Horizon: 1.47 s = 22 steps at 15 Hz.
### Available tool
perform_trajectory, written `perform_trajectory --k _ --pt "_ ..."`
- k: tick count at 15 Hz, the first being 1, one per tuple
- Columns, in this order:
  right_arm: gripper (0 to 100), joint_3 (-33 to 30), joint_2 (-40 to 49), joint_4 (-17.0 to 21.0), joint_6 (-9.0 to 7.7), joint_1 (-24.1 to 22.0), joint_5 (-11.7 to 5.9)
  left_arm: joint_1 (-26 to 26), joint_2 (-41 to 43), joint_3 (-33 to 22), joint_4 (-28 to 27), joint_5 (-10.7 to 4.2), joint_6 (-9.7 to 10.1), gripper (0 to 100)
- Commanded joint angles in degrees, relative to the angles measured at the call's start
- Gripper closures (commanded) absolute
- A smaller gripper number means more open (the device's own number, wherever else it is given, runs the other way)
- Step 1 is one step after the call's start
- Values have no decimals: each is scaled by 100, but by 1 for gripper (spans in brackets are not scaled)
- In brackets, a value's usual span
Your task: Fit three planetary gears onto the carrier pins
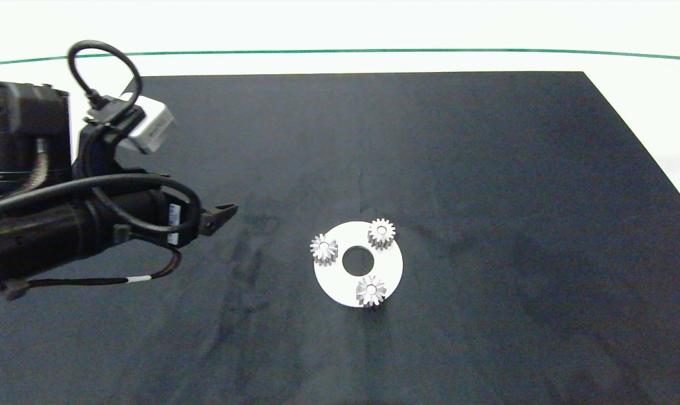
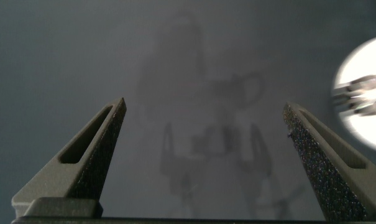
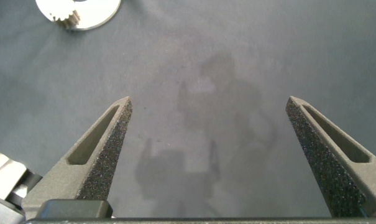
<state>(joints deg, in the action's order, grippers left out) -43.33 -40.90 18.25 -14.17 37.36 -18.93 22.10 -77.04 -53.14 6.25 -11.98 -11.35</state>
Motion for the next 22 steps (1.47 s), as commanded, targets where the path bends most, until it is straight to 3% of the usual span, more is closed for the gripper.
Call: perform_trajectory --k 1,3,6,9,12,14,20,22 --pt "0 -18 -50 12 98 -476 -23 -778 1157 568 -80 -15 19 0" --pt "0 0 -120 12 107 -845 4 -1059 1535 691 -353 -15 19 0" --pt "0 290 -111 12 256 -1636 4 -1903 2580 1060 -1249 -15 19 0" --pt "0 492 38 3 344 -2374 30 -2105 3635 1236 -1873 -15 19 0" --pt "0 624 495 38 485 -2515 -23 -2280 4453 1104 -2541 -15 10 0" --pt "0 834 803 38 476 -2655 -23 -2606 4857 1060 -2858 -15 1 0" --pt "0 1327 1875 65 467 -3033 -32 -2808 5991 700 -3869 -15 1 0" --pt "0 1344 2086 65 476 -3323 -32 -2808 6202 638 -3921 -15 -8 0"
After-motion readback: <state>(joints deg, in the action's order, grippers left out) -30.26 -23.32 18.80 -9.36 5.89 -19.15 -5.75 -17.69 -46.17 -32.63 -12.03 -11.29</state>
